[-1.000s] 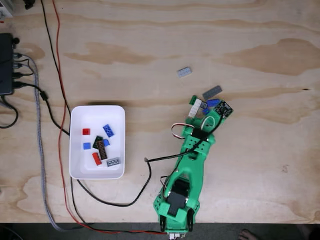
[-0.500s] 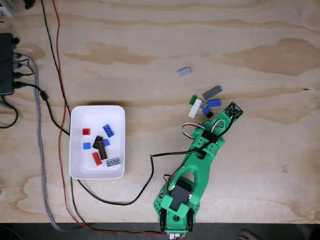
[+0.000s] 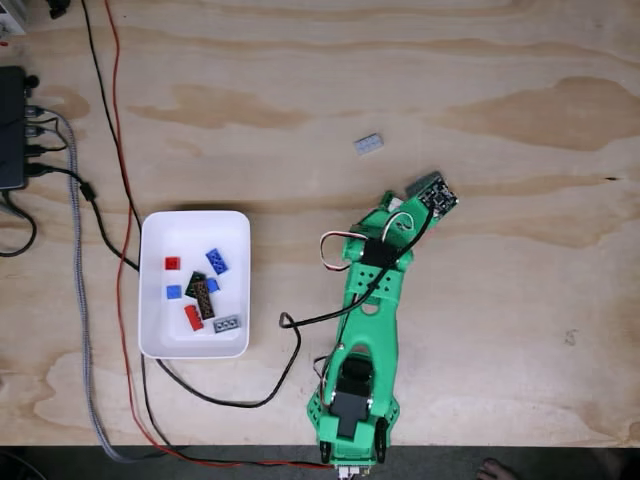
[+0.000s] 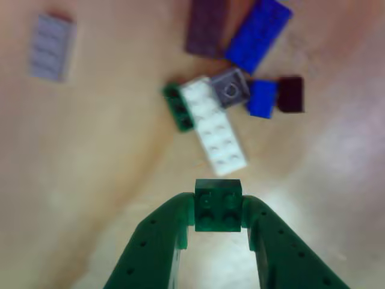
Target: Put all lego bricks in the bin.
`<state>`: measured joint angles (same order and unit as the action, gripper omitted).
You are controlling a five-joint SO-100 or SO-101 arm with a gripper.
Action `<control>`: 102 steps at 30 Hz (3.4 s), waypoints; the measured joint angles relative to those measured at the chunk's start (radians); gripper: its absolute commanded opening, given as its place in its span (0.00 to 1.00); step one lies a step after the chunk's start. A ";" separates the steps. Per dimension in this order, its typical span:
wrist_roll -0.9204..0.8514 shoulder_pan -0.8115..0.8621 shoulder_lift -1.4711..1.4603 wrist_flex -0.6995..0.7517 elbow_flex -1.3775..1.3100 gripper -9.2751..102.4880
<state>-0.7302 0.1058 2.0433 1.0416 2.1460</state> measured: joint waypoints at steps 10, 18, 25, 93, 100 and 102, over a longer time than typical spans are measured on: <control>0.419 -1.058 -0.295 0.155 -0.284 0.11; 0.394 -1.100 -0.330 0.169 -0.301 0.49; 0.334 -0.554 -0.196 0.126 -0.353 0.33; -0.345 0.023 -0.515 -0.219 -0.206 0.25; -0.400 0.061 -0.603 -0.244 -0.218 0.19; -0.399 0.063 -0.609 -0.249 -0.222 0.12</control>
<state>-1.1290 0.1687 1.4343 0.7931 1.9236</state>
